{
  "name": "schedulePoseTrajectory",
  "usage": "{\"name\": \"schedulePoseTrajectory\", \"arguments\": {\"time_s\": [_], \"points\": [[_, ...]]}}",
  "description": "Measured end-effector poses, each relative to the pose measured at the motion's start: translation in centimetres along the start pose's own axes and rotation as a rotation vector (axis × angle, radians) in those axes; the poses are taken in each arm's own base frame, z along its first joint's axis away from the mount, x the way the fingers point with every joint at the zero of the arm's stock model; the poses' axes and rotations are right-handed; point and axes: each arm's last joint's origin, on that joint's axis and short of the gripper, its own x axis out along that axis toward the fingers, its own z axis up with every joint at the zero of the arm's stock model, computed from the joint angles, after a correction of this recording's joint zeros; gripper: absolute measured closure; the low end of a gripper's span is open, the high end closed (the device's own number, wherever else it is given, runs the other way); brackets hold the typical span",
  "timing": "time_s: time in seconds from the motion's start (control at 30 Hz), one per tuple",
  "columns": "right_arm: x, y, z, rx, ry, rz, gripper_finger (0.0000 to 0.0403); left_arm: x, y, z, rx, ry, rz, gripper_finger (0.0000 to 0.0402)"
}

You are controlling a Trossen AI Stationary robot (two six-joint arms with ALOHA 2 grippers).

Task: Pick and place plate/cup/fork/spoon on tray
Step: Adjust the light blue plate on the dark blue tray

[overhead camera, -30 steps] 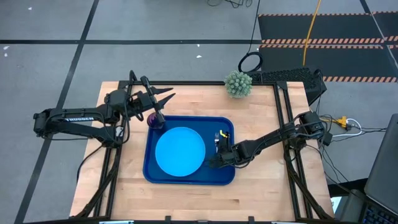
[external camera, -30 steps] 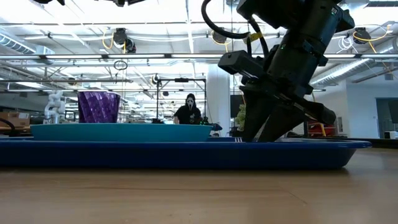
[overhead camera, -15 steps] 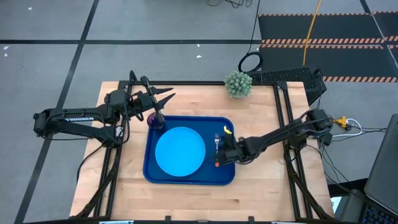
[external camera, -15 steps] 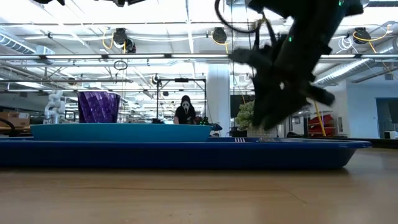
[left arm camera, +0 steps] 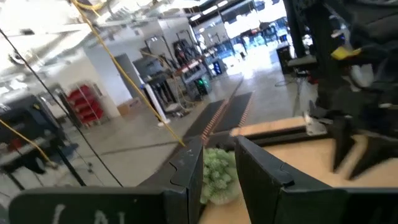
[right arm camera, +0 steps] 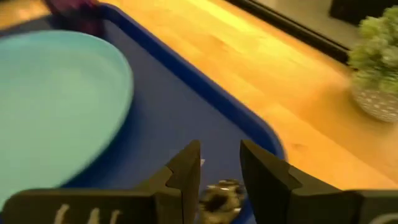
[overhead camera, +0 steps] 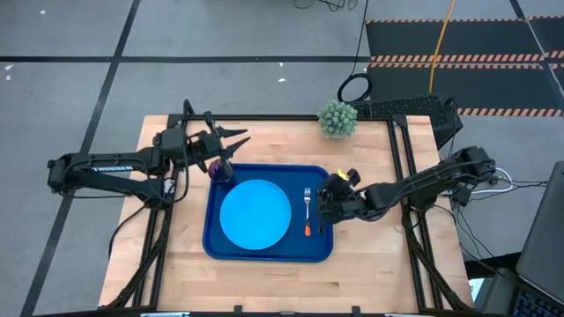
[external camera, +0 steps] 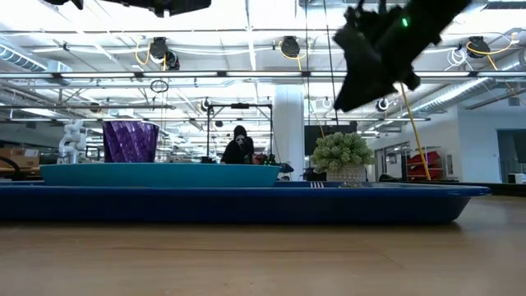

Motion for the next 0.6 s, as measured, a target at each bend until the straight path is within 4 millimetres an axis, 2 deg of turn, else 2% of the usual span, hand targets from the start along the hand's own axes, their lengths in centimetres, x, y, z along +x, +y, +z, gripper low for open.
{"name": "schedulePoseTrajectory", "arguments": {"time_s": [0.17,0.33,0.43,0.6], "points": [[0.7,-2.5,-2.2,-0.027,-0.009,-0.054,0.0298,0.0,-1.6,-1.1,-0.013,0.121,-0.106,0.0305],[0.1,-5.1,-3.0,-0.013,-0.061,-0.075,0.0298,-0.3,-3.9,-2.7,-0.027,0.303,-0.240,0.0305],[-0.8,-6.0,-2.6,0.019,-0.097,-0.042,0.0298,-0.3,-5.8,-3.8,-0.033,0.415,-0.322,0.0305],[-2.7,-6.9,-1.1,0.052,-0.175,0.033,0.0298,0.0,-8.7,-4.2,0.018,0.586,-0.438,0.0305]]}}
